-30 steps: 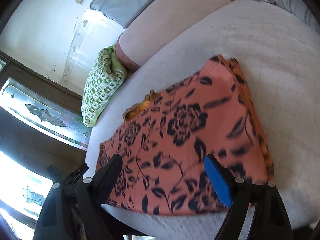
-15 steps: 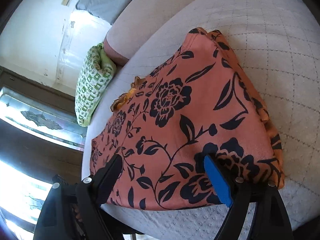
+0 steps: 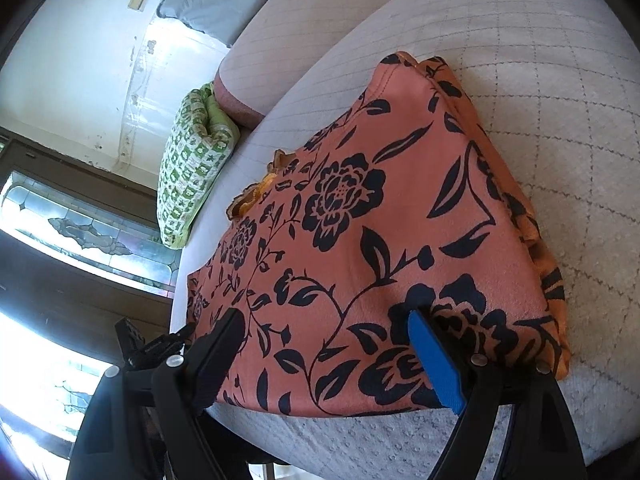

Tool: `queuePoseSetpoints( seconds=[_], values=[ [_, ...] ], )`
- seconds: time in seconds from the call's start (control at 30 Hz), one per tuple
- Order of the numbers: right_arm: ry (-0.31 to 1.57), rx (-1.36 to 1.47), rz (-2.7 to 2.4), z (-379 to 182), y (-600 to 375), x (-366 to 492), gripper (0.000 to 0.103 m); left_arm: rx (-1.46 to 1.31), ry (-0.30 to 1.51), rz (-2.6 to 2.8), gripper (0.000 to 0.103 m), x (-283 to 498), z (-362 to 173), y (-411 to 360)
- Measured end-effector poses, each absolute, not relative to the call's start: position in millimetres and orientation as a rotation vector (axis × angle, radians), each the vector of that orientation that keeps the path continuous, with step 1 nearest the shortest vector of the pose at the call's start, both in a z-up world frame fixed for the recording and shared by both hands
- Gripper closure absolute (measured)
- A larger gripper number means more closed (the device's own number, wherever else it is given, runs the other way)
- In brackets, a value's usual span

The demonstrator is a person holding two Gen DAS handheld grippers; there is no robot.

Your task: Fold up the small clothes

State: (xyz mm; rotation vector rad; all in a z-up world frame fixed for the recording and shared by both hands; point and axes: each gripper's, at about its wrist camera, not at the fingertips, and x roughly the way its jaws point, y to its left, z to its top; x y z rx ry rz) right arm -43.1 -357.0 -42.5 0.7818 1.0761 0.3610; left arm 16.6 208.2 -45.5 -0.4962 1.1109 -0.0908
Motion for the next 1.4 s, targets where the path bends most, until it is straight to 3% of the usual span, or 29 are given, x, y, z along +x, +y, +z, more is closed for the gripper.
queuePoseSetpoints(
  seconds=[0.03, 0.13, 0.2, 0.23, 0.33, 0.37, 0.4, 0.47, 0.6, 0.7, 0.97, 1.13, 1.2, 1.23, 1.3, 1.37, 1.4],
  values=[
    [1.077, 0.782, 0.361, -42.8, -357.0, -42.7, 0.017, -0.487, 1.115, -0.093, 0.093, 17.3, -44.7, 207.3],
    [1.078, 0.791, 0.357, -42.7, -357.4, -42.4, 0.017, -0.435, 1.09, -0.076, 0.076, 25.0, -29.8, 205.0],
    [1.076, 0.79, 0.359, -42.8, -358.0, -42.7, 0.017, -0.392, 1.028, -0.078, 0.052, 33.5, -15.2, 204.5],
    [1.076, 0.788, 0.359, -42.8, -357.7, -42.7, 0.017, -0.37, 1.003, -0.081, 0.05, 44.1, -10.5, 203.4],
    [1.075, 0.786, 0.359, -42.8, -357.1, -42.2, 0.017, -0.382, 1.053, -0.093, 0.05, 76.9, -23.3, 201.6],
    [1.075, 0.786, 0.359, -43.0, -357.2, -42.0, 0.017, -0.386, 1.095, -0.09, 0.058, 90.6, -34.2, 200.2],
    [1.076, 0.786, 0.359, -43.2, -357.2, -41.8, 0.017, -0.382, 1.125, -0.087, 0.091, 97.1, -40.3, 201.0],
    [1.075, 0.786, 0.36, -43.2, -357.2, -41.8, 0.017, -0.351, 1.132, -0.102, 0.095, 103.1, -43.5, 197.4],
    [1.073, 0.775, 0.36, -43.7, -355.8, -41.7, 0.017, -0.399, 1.035, -0.127, 0.095, 92.4, -30.1, 205.0],
    [1.08, 0.77, 0.358, -43.8, -354.3, -40.5, 0.016, -0.498, 1.091, -0.108, 0.093, 92.4, -60.5, 219.4],
    [1.075, 0.788, 0.369, -24.1, -355.0, -31.6, 0.016, -0.359, 0.975, -0.108, 0.079, 78.3, -5.9, 195.9],
    [1.016, 0.764, 0.424, 5.7, -353.8, 0.7, 0.016, -0.321, 0.957, -0.16, 0.078, 75.7, 2.5, 170.2],
    [1.01, 0.787, 0.441, 5.3, -357.4, 22.7, 0.016, -0.321, 0.965, -0.165, 0.061, 81.7, -4.7, 165.9],
    [1.017, 0.818, 0.443, 0.1, -361.0, 35.0, 0.016, -0.323, 0.978, -0.154, 0.057, 83.4, -12.4, 165.7],
    [1.037, 0.866, 0.408, -17.3, -370.8, 50.8, 0.016, -0.321, 1.055, -0.105, 0.057, 96.6, -41.9, 163.6],
    [1.098, 0.872, 0.252, -48.7, -390.3, 54.1, 0.019, -0.321, 1.069, -0.087, 0.068, 101.5, -55.1, 164.9],
    [1.074, 0.974, 0.25, -62.5, -403.7, 48.7, 0.022, -0.31, 1.063, -0.084, 0.069, 100.9, -52.7, 164.1]
  ],
)
